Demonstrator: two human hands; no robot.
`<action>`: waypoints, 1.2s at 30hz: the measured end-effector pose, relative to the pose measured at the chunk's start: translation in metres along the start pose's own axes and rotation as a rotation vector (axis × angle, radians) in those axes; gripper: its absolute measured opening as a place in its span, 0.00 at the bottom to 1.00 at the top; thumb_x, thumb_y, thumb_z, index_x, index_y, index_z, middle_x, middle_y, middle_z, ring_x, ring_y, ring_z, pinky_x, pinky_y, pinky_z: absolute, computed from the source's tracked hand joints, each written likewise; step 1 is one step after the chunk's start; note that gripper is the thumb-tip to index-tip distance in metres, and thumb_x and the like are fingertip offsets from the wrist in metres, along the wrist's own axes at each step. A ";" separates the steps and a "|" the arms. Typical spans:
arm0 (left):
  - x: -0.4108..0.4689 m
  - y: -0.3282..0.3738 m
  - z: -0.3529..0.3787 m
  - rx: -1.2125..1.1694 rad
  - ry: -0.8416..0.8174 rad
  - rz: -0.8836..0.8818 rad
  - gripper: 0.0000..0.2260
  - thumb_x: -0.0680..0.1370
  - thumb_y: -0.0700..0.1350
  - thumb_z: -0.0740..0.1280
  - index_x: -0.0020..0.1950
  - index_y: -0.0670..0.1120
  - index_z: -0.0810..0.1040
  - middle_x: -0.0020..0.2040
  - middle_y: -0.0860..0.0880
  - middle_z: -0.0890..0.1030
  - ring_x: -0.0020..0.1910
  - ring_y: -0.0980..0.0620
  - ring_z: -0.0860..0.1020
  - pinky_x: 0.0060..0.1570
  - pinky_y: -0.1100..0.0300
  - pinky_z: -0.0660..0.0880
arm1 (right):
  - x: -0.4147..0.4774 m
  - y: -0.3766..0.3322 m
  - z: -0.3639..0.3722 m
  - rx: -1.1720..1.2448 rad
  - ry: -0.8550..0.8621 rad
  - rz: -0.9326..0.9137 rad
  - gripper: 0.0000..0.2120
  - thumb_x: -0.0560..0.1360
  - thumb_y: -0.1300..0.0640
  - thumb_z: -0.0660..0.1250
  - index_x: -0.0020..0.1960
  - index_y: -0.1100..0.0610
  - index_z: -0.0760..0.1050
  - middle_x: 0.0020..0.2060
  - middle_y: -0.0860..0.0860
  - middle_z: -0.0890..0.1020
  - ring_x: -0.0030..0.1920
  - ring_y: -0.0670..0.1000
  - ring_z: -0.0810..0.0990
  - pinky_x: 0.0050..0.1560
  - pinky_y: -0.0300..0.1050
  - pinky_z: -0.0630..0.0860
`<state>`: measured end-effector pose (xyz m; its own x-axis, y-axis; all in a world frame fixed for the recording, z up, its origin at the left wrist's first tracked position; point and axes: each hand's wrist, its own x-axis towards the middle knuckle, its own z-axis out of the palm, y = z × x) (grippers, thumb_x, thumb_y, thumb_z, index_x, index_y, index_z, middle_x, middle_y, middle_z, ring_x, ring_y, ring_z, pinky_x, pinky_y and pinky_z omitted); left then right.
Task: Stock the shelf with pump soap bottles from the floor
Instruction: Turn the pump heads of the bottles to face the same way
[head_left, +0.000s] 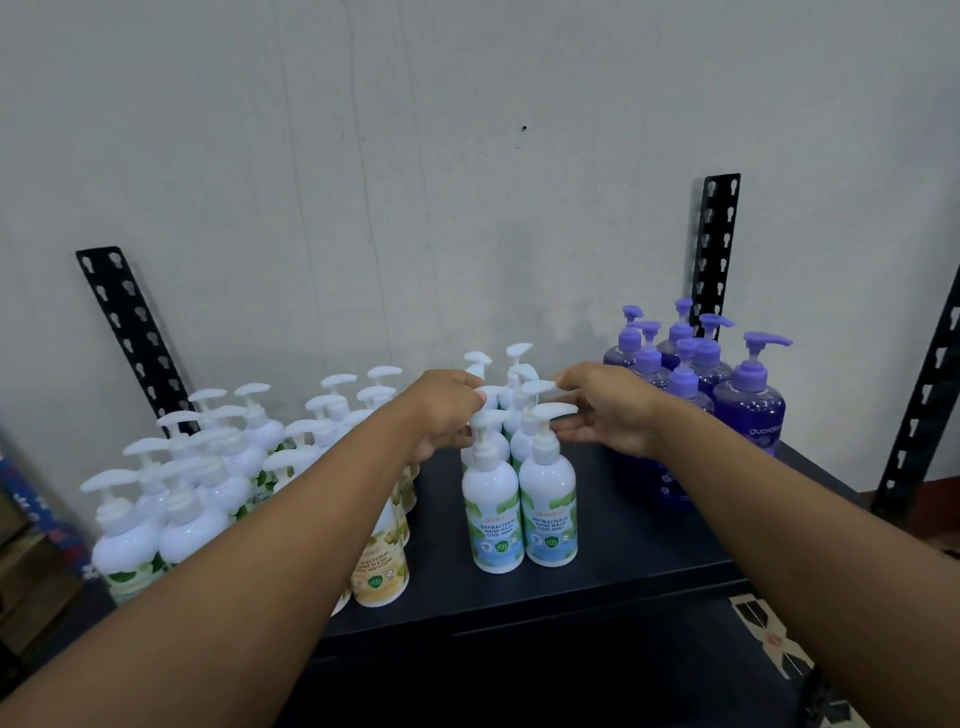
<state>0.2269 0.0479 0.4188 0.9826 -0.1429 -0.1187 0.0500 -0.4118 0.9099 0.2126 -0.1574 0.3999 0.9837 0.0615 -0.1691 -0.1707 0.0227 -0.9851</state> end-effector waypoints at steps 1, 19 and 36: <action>-0.001 0.001 0.000 -0.002 -0.006 -0.001 0.11 0.83 0.38 0.62 0.64 0.45 0.78 0.62 0.41 0.80 0.51 0.45 0.79 0.58 0.48 0.80 | 0.000 0.000 0.000 0.005 -0.002 -0.002 0.14 0.82 0.60 0.57 0.63 0.64 0.75 0.55 0.61 0.82 0.51 0.58 0.83 0.62 0.56 0.80; 0.026 0.022 0.000 0.187 0.271 0.050 0.11 0.78 0.46 0.69 0.38 0.43 0.72 0.37 0.46 0.74 0.40 0.46 0.74 0.51 0.48 0.79 | 0.038 -0.018 -0.002 -0.164 0.017 -0.023 0.14 0.78 0.52 0.69 0.60 0.57 0.76 0.59 0.57 0.77 0.54 0.54 0.80 0.50 0.49 0.79; 0.042 0.021 -0.004 0.048 0.026 -0.073 0.10 0.84 0.35 0.60 0.63 0.42 0.75 0.50 0.51 0.77 0.39 0.52 0.79 0.34 0.62 0.80 | 0.049 -0.019 -0.004 -0.200 -0.043 -0.002 0.06 0.81 0.62 0.62 0.54 0.56 0.77 0.50 0.55 0.79 0.48 0.56 0.81 0.48 0.52 0.80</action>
<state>0.2700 0.0371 0.4348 0.9810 -0.0881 -0.1731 0.1135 -0.4630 0.8791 0.2648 -0.1593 0.4104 0.9799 0.1047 -0.1698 -0.1498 -0.1757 -0.9730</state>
